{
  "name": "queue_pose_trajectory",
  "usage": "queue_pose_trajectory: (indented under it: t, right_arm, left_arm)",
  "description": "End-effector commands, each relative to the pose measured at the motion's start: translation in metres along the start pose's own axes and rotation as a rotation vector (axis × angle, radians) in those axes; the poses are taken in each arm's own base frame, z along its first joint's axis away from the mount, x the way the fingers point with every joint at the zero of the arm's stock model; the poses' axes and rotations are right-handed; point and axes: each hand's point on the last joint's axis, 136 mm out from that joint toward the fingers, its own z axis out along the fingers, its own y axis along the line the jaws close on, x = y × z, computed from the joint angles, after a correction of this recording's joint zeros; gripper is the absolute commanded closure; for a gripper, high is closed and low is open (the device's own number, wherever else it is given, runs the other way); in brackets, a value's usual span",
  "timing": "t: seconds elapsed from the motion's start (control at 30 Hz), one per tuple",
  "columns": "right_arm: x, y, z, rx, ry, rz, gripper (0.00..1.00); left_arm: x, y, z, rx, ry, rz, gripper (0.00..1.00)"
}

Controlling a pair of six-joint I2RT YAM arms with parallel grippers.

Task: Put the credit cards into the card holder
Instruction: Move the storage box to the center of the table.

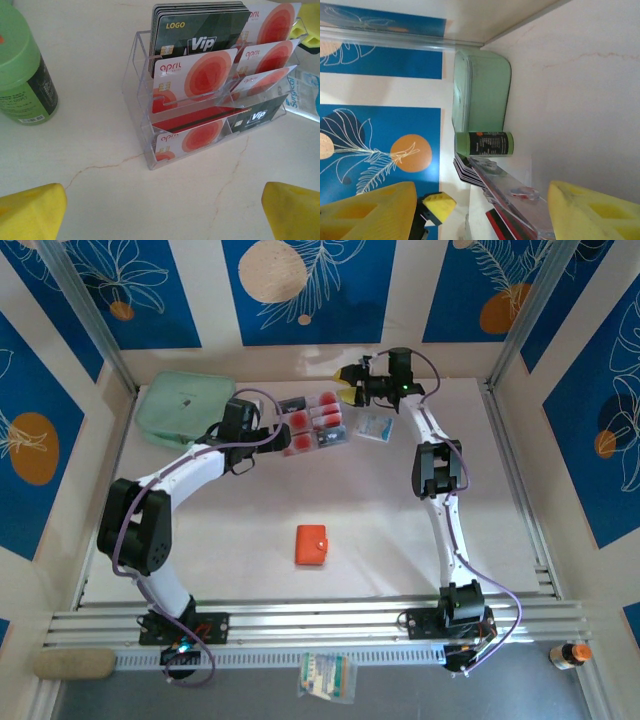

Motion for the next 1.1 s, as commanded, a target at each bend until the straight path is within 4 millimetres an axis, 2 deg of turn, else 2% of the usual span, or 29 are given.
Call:
queue_pose_trajectory:
  t: [0.0, 0.2, 0.5, 0.7, 0.8, 0.9, 1.07]
  right_arm:
    - [0.027, 0.004, 0.012, -0.019, 0.099, 0.02, 0.33]
    - [0.045, 0.012, 0.013, -0.009, 0.127, 0.009, 0.36]
    - [0.086, 0.023, 0.021, 0.012, 0.181, -0.008, 0.38]
    - [0.108, 0.026, 0.015, 0.02, 0.181, -0.009, 0.38]
    - [0.11, 0.033, 0.006, 0.021, 0.162, -0.021, 0.35]
    - [0.104, 0.045, -0.011, 0.037, 0.116, -0.041, 0.32]
    - [0.092, 0.069, -0.053, 0.071, 0.009, -0.078, 0.29]
  left_arm:
    - [-0.018, -0.006, -0.016, -0.009, -0.048, 0.042, 0.0]
    - [-0.024, -0.004, -0.02, -0.021, -0.068, 0.058, 0.0]
    - [-0.029, 0.0, -0.017, -0.017, -0.085, 0.073, 0.0]
    - [-0.03, 0.005, -0.01, -0.002, -0.101, 0.072, 0.0]
    - [-0.03, 0.006, -0.005, 0.017, -0.111, 0.086, 0.0]
    - [-0.029, 0.008, 0.001, 0.035, -0.118, 0.106, 0.0]
    - [-0.02, 0.017, 0.019, 0.059, -0.099, 0.116, 0.0]
